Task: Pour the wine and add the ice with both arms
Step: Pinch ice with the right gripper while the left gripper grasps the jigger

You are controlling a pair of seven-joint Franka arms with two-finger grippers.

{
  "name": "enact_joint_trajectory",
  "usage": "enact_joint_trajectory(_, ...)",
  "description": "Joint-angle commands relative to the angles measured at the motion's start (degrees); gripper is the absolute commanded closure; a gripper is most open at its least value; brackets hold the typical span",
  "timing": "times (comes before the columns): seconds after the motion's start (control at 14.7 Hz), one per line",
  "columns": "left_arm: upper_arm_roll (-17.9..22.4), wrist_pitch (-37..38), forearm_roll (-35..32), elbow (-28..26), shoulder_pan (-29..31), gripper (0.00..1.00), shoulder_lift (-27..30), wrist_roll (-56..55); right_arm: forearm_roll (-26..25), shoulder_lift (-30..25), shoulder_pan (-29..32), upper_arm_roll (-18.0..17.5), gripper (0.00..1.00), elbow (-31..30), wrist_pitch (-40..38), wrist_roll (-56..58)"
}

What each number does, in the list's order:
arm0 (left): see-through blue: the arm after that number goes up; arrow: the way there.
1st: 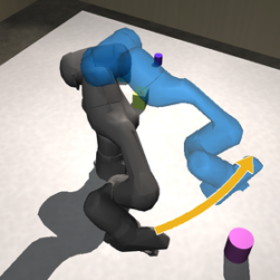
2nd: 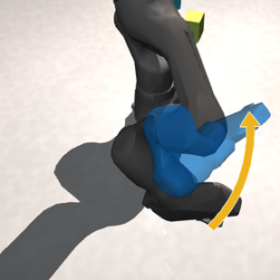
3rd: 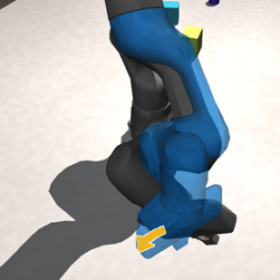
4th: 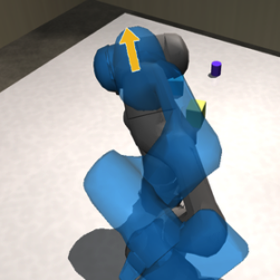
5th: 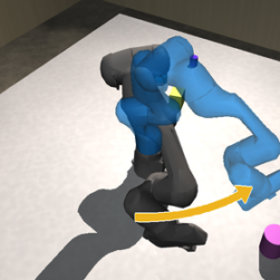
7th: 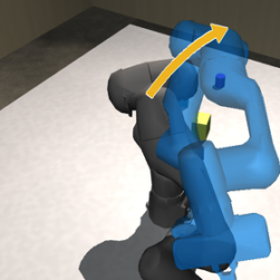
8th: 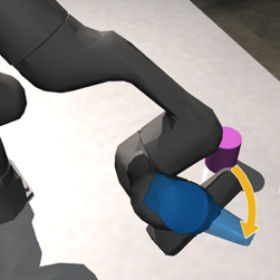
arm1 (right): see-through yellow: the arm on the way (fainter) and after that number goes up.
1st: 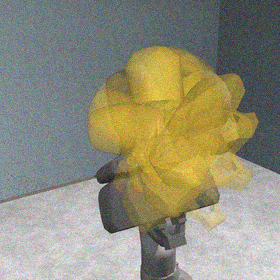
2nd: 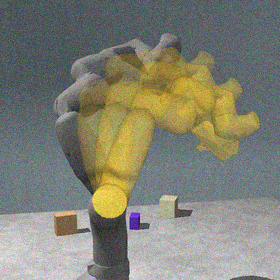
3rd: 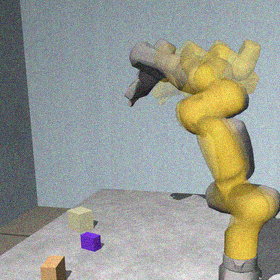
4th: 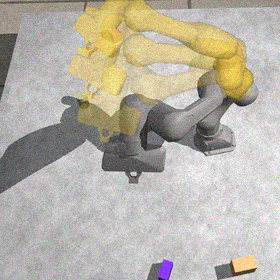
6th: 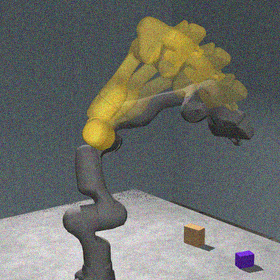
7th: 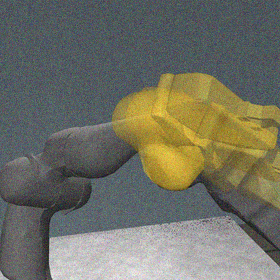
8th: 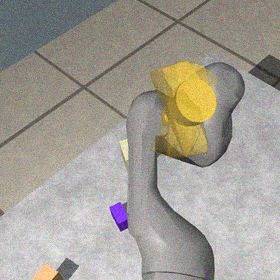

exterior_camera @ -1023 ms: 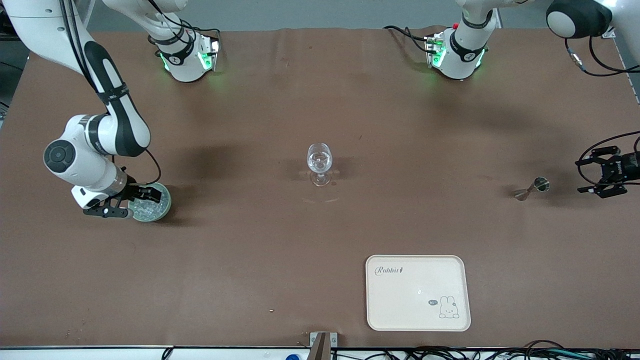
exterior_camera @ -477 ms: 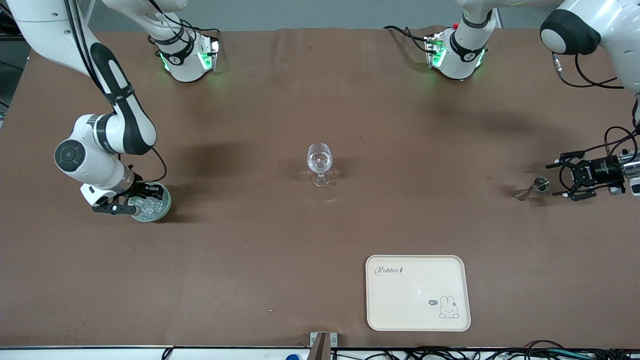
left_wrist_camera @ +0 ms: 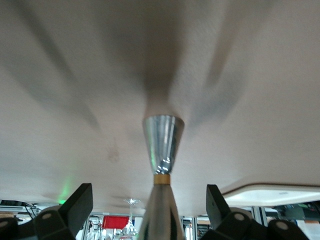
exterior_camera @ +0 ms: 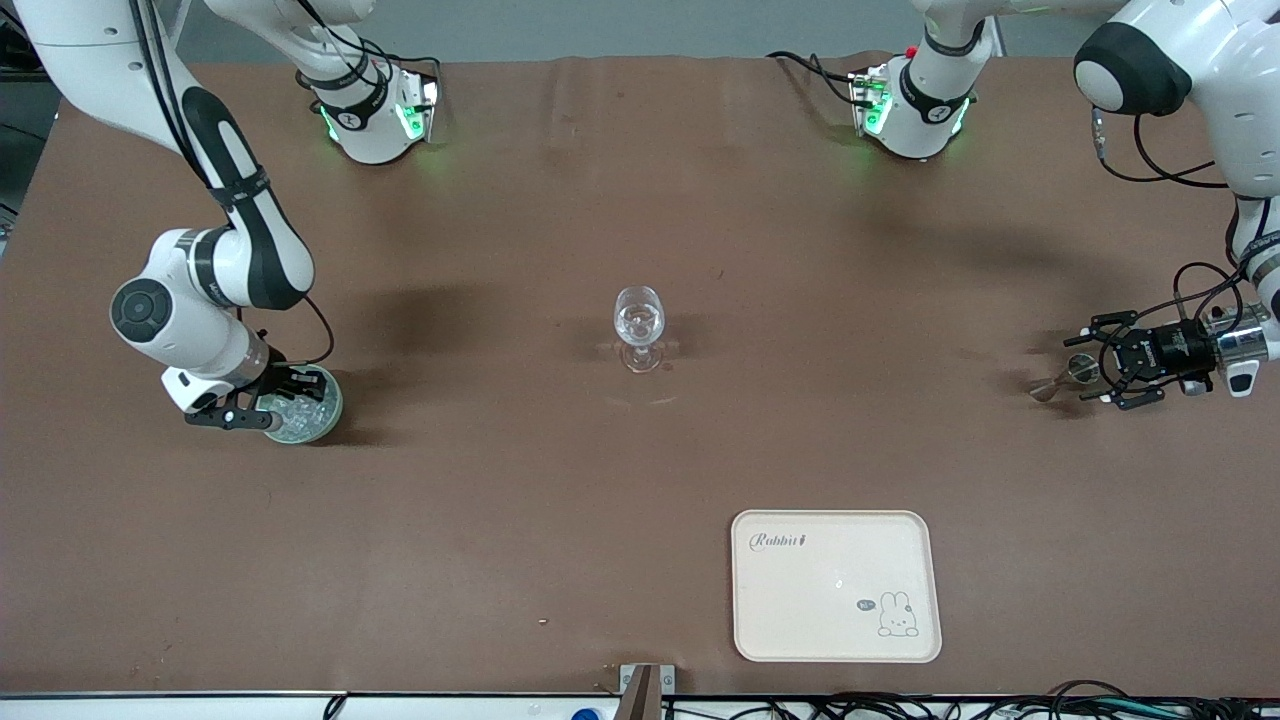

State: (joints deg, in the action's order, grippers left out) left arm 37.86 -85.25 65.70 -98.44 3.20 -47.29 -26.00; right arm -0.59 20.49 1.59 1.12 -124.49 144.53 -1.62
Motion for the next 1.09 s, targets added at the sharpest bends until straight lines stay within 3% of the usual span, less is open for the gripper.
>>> enact_joint_trajectory(0.0, -0.2, 0.8, 2.0, -0.8, 0.5, 0.06, -0.6, 0.1, -0.5, 0.6, 0.0, 0.0, 0.51, -0.8, 2.0, 0.1)
enact_joint_trajectory(0.34, -0.3, 0.3, 5.2, -2.7, -0.2, 0.17, -0.5, 0.0, -0.5, 0.6, 0.1, 0.0, 0.65, -0.8, 1.6, 0.1)
enact_joint_trajectory(0.48, -0.9, -0.4, 5.7, -2.7, -0.3, 0.25, -0.4, -0.1, -0.5, 0.6, 0.2, 0.0, 0.66, -0.7, 1.3, 0.1)
enact_joint_trajectory(0.55, -0.9, -0.4, 5.7, -2.8, -0.4, 0.38, -0.3, 0.0, -0.5, 0.6, 0.2, 0.0, 0.71, -0.7, 1.1, 0.1)
enact_joint_trajectory(0.61, -0.9, -0.4, 5.8, -3.3, -0.3, 0.69, -0.3, -0.1, -0.5, 0.6, 0.2, 0.0, 0.79, -0.6, 1.0, 0.0)
enact_joint_trajectory(0.68, -0.9, -0.4, 5.9, -3.4, 0.3, 0.89, -0.1, -0.2, -0.5, 0.6, 0.3, 0.0, 0.85, -0.3, 0.9, -0.1)
enact_joint_trajectory(0.75, -0.9, -0.3, 5.9, -3.5, 0.4, 0.99, 0.0, -0.4, -0.5, 0.6, 0.3, -0.1, 0.90, -0.1, 0.9, -0.2)
enact_joint_trajectory(1.02, -0.9, 2.5, 6.0, -3.3, 3.5, 1.00, 0.7, 0.2, -0.3, 0.6, 0.2, -0.1, 0.92, 4.1, -6.3, -0.8)
